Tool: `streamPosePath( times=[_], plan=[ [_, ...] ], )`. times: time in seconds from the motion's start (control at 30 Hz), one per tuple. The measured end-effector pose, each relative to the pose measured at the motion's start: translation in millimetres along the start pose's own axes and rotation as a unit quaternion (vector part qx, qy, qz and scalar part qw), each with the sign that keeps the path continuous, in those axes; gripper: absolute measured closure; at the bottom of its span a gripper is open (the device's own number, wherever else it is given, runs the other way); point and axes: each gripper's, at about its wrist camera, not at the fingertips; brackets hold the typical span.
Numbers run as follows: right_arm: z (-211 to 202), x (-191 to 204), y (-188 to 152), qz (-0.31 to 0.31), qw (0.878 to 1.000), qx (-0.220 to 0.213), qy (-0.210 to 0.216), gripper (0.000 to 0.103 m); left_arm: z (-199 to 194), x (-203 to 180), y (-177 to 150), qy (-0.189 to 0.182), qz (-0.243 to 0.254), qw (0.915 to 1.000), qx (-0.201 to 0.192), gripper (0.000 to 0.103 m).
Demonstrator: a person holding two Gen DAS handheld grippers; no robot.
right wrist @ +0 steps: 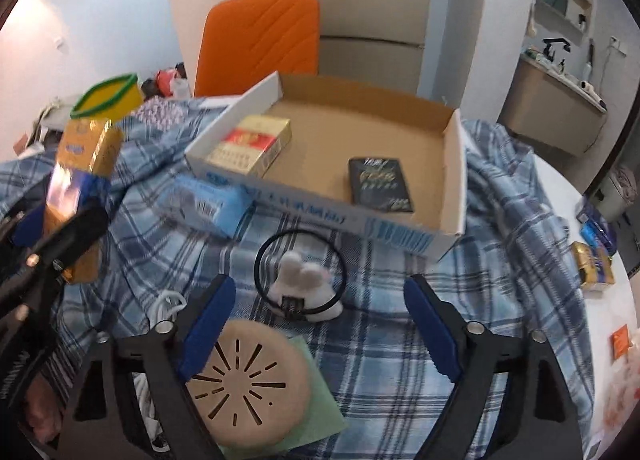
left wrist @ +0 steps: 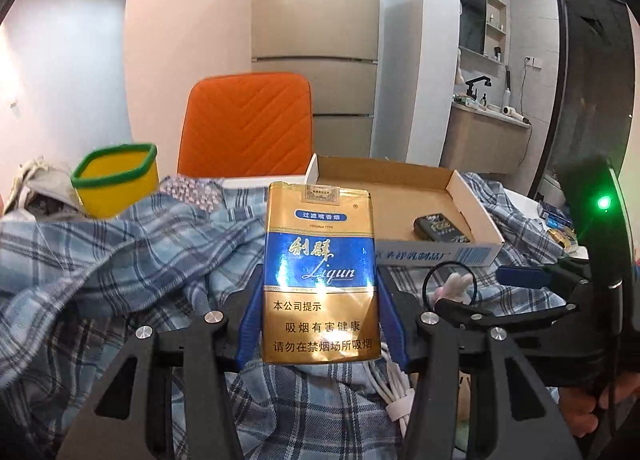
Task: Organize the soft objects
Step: 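Grasp the white bunny earphone case with the right tool while the left tool holds the Liqun pack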
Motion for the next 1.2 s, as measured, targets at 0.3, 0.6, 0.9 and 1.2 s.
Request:
streamPosePath(
  times=[0.3, 0.6, 0.9, 1.2],
  plan=[
    [21.3, -1.1, -5.8, 0.006, 0.999, 0.037, 0.03, 0.05, 5.2, 1.8, -3.8, -0.001, -0.004, 0.9998, 0.019, 0.052],
    [12.7, 5.1, -8.5, -0.012, 0.999, 0.021, 0.028, 0.065, 6.6, 3.1, -3.7, 0.002, -0.003, 0.9998, 0.021, 0.052],
    [-13.3, 20.4, -12.9, -0.051, 0.998, -0.039, 0.019, 0.066, 1.8, 2.8, -4.2, 0.003, -0.001, 1.0, 0.008, 0.052],
    [-25.3, 20.5, -14.3, -0.051, 0.996, -0.065, 0.017, 0.066, -6.0, 0.2, -4.4, 0.009, 0.007, 0.9999, -0.009, 0.052]
  ],
)
Point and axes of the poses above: each gripper's, at about its wrist camera, not at the fingertips, and z roughly the way its jaws point, x to its left, y to its top, and after that the axes turned 15 degrees about y, right-handed
